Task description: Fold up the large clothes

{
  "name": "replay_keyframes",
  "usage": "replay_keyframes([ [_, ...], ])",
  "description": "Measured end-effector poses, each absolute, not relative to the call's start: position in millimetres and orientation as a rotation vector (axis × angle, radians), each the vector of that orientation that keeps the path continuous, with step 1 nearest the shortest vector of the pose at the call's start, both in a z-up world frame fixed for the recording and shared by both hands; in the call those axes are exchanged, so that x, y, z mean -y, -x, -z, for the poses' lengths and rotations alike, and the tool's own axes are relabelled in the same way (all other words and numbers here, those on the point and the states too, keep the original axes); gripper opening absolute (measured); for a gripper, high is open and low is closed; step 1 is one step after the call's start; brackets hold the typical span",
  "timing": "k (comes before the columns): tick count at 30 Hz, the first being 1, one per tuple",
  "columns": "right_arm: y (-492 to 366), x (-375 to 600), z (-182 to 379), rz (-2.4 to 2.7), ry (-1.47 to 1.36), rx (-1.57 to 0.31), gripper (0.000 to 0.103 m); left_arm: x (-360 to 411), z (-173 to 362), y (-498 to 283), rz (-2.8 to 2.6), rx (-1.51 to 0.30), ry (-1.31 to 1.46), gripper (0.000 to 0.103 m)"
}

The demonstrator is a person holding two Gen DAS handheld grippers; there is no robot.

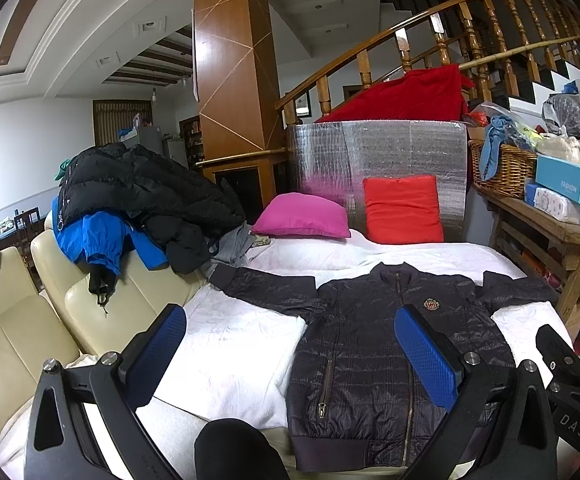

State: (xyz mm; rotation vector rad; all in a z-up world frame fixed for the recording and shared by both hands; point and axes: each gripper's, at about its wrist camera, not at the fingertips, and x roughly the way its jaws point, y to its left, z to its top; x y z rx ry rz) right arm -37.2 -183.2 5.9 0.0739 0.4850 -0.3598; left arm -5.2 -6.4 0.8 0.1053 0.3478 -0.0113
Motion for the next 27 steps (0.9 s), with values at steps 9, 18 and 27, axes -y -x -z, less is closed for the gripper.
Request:
replay_keyframes([
  [9, 26.3, 193.9, 1.9, 0.365, -0.079, -0.508, 0.103, 9.8, 12.9, -11.3, 0.032, -0.402, -0.090, 0.103],
  [18, 3.5, 302.9, 25.4, 0.451, -0.198, -0.478, 0.103, 49.7, 87.4, -18.2, 0.403, -0.653, -0.075, 0.103],
  [27, -60.9, 514.6, 86.2, 0.518, -0.429, -0.533, 0.103, 99.4, 99.5, -35.2, 0.666, -0.589, -0.137, 0.103],
])
